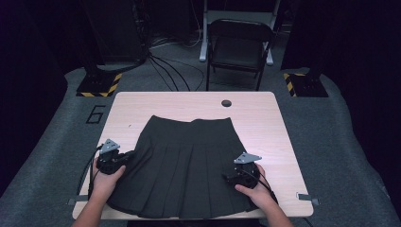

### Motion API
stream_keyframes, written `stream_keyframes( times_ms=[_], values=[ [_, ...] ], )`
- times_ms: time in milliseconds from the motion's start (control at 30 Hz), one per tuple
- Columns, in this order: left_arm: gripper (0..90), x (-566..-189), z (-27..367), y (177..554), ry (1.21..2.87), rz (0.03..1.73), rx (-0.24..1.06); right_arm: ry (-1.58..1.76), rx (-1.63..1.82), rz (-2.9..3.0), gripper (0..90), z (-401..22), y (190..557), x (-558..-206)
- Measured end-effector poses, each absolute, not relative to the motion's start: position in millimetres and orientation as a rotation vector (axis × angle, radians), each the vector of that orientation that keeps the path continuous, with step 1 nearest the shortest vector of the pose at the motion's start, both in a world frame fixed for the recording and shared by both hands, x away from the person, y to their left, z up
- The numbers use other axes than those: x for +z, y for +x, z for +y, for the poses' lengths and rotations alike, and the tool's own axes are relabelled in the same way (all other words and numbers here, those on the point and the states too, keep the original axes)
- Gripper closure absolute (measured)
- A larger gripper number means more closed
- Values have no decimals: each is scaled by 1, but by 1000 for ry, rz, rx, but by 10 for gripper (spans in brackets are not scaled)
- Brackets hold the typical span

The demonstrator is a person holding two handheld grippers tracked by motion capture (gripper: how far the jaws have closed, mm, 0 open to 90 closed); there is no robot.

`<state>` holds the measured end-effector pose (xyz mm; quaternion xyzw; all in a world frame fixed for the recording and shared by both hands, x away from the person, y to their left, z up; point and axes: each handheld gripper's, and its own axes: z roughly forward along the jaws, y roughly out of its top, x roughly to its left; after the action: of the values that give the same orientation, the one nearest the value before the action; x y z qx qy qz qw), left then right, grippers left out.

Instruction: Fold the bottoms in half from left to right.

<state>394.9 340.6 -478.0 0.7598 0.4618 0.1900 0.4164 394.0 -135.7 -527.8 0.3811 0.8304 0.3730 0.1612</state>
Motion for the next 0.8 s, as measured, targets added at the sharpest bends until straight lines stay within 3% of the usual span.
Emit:
stream_keyframes(
  times_ms=[800],
  values=[
    [876,-472,264,382,2080,881,404,1092,1069,2366,168,-135,394,-528]
  ],
)
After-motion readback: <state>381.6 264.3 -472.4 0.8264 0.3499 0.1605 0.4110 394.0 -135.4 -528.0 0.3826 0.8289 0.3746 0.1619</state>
